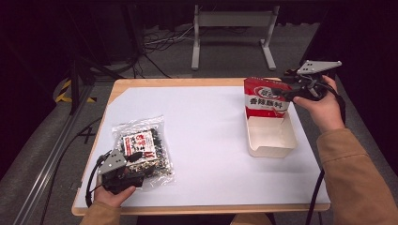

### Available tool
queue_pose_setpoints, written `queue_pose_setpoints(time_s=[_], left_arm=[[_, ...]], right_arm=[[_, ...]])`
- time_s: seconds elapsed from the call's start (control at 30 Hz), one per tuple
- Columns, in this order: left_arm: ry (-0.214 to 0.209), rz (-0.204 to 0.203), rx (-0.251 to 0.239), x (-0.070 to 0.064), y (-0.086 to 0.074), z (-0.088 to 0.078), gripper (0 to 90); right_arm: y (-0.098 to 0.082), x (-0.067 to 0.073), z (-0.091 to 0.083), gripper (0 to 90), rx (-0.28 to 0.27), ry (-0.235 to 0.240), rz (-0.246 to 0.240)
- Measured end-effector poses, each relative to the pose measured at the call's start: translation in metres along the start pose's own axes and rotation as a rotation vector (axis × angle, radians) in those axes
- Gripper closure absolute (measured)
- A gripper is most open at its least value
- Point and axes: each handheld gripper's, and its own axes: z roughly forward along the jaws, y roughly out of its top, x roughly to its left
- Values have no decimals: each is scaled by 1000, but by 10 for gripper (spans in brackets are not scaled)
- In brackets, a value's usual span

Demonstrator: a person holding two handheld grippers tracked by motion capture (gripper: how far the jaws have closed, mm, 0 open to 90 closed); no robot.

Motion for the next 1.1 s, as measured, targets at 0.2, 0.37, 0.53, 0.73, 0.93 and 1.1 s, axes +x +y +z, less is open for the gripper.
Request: queue_pose_setpoints(time_s=[0.2,0.37,0.53,0.73,0.93,1.1], left_arm=[[-2,-6,-2,3,3,0,316],[7,8,1,5,4,0,313],[13,7,1,7,5,-1,308],[7,8,19,10,6,0,282],[29,16,40,11,10,-4,262],[29,-5,63,16,12,-8,231]], right_arm=[[7,17,-15,314,-35,-21,-15],[10,32,-26,304,-65,-37,-22],[12,51,-36,296,-95,-22,-6],[3,72,-40,312,-101,45,46],[-7,88,-42,312,-111,86,81],[-14,99,-39,325,-104,112,86]])
